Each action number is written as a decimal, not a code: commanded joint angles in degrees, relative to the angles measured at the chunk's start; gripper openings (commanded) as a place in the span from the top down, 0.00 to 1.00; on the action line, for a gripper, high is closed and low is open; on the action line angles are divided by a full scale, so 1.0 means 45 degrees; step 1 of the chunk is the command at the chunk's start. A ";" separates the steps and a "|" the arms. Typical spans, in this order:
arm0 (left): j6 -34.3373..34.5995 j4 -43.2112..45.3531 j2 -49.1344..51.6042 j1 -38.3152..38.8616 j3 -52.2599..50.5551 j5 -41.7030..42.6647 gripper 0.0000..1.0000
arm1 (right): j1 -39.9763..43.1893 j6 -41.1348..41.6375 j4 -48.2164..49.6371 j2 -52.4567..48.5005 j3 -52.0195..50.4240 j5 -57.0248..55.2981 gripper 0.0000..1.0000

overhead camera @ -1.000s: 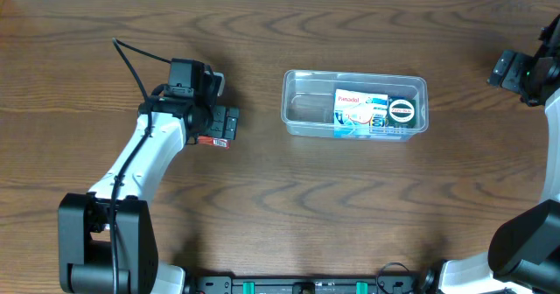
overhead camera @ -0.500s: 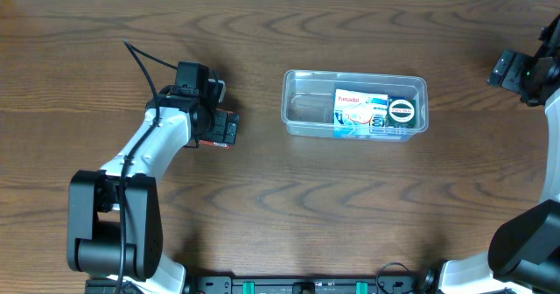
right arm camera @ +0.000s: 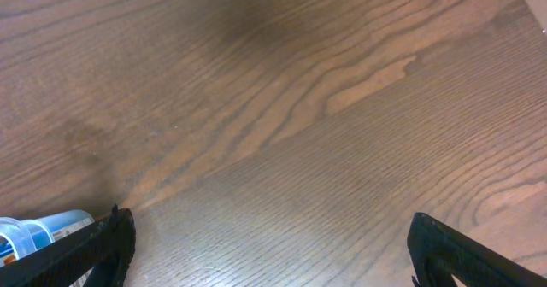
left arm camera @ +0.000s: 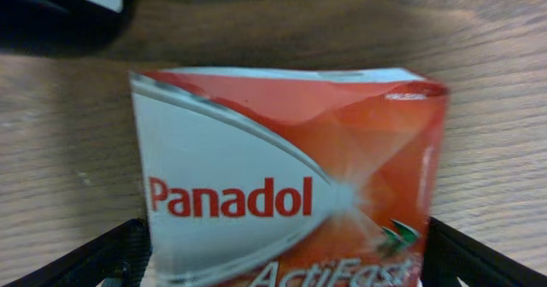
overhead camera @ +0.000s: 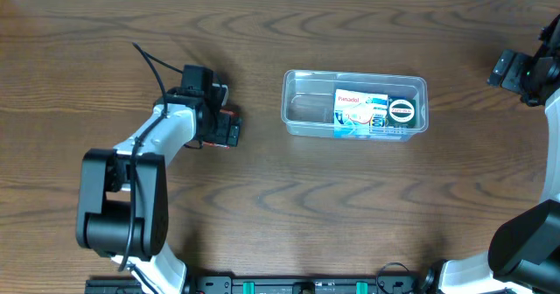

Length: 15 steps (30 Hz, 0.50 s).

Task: Pack container
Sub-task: 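Grasp the red packet with the left gripper and lift it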

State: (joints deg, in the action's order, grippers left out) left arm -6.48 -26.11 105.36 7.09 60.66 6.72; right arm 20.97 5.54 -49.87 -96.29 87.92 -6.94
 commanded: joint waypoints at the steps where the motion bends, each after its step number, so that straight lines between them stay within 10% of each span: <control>1: -0.0223 0.0015 0.0044 0.0000 -0.0121 0.0058 0.02 | 0.0087 0.0141 0.0015 -0.0029 -0.0015 -0.0034 0.01; 15: -0.0219 0.0019 0.0034 0.0000 -0.0121 0.0058 0.33 | 0.0087 0.0141 0.0015 -0.0029 -0.0015 -0.0034 0.01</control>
State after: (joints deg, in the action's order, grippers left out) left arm -7.18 -25.91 105.51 7.09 60.66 7.11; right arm 20.97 5.54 -49.87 -96.29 87.92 -6.94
